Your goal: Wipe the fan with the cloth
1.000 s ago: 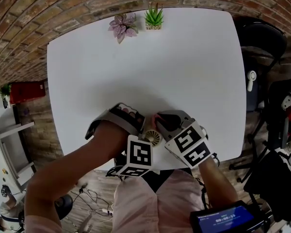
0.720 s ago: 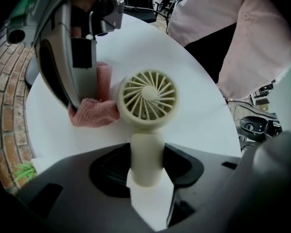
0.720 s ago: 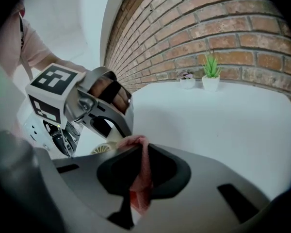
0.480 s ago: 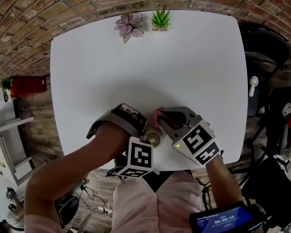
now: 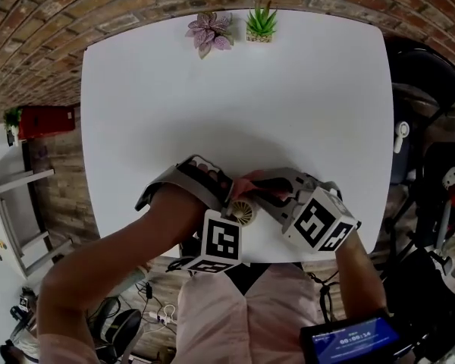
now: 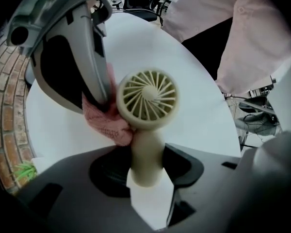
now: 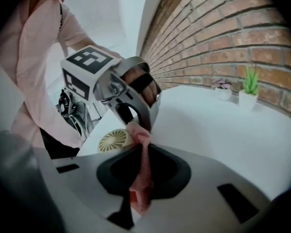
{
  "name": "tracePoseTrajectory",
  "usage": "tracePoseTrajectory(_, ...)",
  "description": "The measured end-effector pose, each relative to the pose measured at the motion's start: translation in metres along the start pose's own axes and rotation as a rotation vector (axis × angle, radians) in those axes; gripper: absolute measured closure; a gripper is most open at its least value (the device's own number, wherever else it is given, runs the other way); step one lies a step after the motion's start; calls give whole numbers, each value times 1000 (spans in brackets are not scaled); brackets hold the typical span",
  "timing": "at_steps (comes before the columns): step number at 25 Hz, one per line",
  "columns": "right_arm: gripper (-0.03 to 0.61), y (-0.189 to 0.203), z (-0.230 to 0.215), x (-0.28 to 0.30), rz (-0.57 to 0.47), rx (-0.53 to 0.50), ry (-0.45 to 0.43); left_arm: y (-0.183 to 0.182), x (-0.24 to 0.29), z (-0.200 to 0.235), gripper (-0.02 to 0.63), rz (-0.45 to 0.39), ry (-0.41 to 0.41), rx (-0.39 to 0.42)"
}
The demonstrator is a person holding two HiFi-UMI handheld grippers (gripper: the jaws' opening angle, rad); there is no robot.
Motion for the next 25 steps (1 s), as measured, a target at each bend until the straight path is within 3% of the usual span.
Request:
tracePoseTrajectory(4,541,-9,-6,6,52,-169,-112,3,0,-1,419,22,2,5)
tracePoseTrajectory(8,543,-10,-6,5,95,-242,-185,0,2,0,419,28,5,3)
tracePoseTrajectory(13,543,-1,0,-5,98,-219,-200,-1,3,1,419,33,10,-7)
tracePoseTrajectory(25,543,25,29,-14,64,-105,-126,3,4,3,417,41,21,-104)
Point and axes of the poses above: the fingertips, and each gripper's own axes: x forward along the fingers, z to its left, y out of its underside, the point moved 9 cm from there along -x, backward along the fingers, and after that the axes turned 10 degrees about -y, right-handed, at the moved point
